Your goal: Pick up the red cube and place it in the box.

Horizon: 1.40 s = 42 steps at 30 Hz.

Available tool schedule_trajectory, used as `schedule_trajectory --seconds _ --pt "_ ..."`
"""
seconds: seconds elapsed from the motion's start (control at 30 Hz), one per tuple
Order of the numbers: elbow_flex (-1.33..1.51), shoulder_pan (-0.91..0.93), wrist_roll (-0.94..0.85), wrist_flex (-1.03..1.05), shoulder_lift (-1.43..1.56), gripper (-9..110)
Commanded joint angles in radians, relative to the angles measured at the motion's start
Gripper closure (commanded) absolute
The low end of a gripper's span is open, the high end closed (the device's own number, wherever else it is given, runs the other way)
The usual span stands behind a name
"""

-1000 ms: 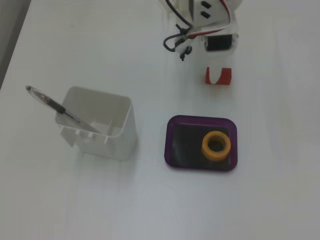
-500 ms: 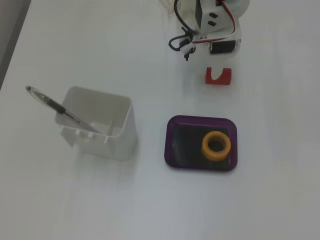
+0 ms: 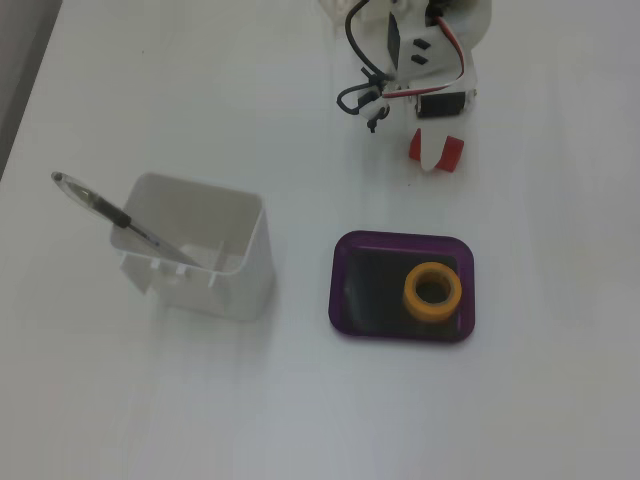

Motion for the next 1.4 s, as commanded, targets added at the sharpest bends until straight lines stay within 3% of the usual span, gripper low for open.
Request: schedule_trajectory --seconds 0.0,0.37,0.63,1.37 --pt "-0.003 -0.008 0.008 -0.032 0.009 84" --pt "-0.002 -0.011 -0.005 -0.043 0.006 85" --pt "0.034 -0.127 -0.052 -0.04 0.008 85" --pt "0.035 -0.124 -0.11 -0.069 0.006 87"
